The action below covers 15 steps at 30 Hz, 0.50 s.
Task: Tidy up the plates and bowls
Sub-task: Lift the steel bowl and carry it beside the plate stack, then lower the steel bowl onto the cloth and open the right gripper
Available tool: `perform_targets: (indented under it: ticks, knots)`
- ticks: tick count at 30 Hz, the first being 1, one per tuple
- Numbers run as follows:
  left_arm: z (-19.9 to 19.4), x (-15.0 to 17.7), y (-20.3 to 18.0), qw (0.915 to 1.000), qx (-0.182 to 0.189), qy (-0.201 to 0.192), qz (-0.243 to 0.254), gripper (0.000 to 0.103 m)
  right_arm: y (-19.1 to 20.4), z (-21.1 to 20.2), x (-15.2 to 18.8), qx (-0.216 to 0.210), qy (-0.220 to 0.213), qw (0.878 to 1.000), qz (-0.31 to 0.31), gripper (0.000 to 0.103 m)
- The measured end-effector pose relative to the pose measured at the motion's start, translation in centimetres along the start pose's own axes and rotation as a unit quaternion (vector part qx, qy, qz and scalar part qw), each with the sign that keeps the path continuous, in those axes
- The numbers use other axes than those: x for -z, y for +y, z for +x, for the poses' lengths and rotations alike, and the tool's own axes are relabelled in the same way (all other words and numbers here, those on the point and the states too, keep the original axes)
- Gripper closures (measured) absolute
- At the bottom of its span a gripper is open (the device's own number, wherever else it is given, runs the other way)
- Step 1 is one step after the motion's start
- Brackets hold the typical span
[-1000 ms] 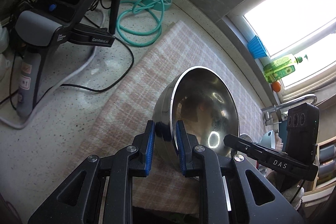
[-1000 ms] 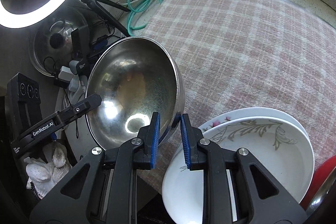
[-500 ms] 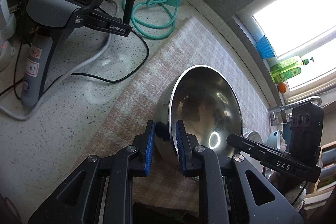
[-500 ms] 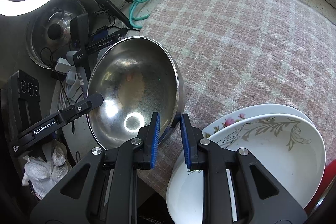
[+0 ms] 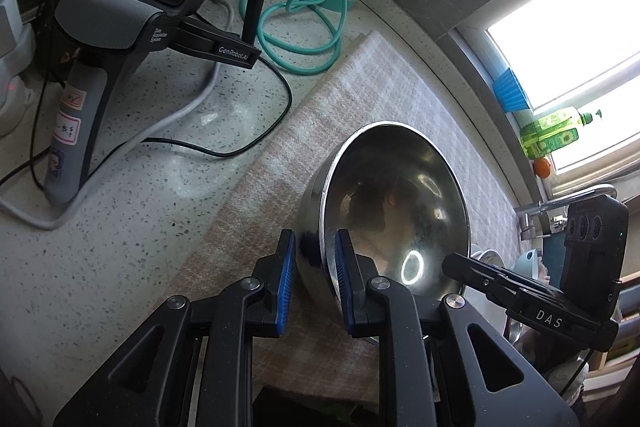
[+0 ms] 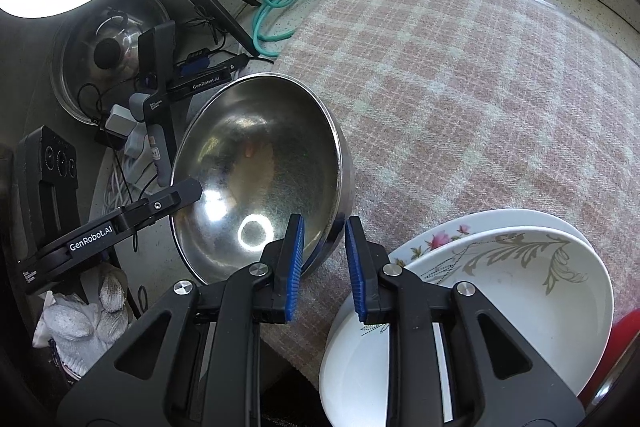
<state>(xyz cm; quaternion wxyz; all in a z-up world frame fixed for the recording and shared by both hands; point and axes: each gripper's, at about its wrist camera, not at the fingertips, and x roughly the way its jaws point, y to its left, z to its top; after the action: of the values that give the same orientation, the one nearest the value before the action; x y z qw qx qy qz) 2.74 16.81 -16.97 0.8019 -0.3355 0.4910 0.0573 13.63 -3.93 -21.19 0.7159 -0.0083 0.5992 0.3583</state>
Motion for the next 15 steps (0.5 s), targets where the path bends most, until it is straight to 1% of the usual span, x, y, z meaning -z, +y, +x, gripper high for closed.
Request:
perform_targets:
  ticks: [1,2,4,9,11,15]
  knots:
    - [-0.1,0.0,0.0,1.0,-0.001,-0.001,0.0,0.085,0.0,-0.1,0.0,0.0,-0.002,1.0,-0.001,0.075]
    - [-0.1,0.0,0.0,1.0,-0.001,-0.002,-0.002,0.085,0.0,-0.3,0.0,0.001,-0.004,1.0,-0.001,0.068]
    - [-0.3,-0.1,-0.1,1.0,-0.001,-0.003,0.0,0.085,-0.1,-0.7,0.0,0.002,-0.011,1.0,-0.001,0.06]
    - [-1.1,-0.3,-0.7,0.9999,-0.002,-0.016,0.006,0.085,-0.3,-2.2,0.0,-0.005,-0.027,1.0,0.003,0.057]
    - [-1.6,-0.5,-1.0,0.9997,-0.004,-0.023,0.011,0.085,-0.4,-2.9,0.0,-0.006,-0.037,0.999,0.004,0.052]
    - [-2.5,-0.7,-1.8,0.9991,-0.001,-0.038,0.019,0.085,-0.8,-4.8,0.2,-0.01,-0.057,0.998,0.006,0.051]
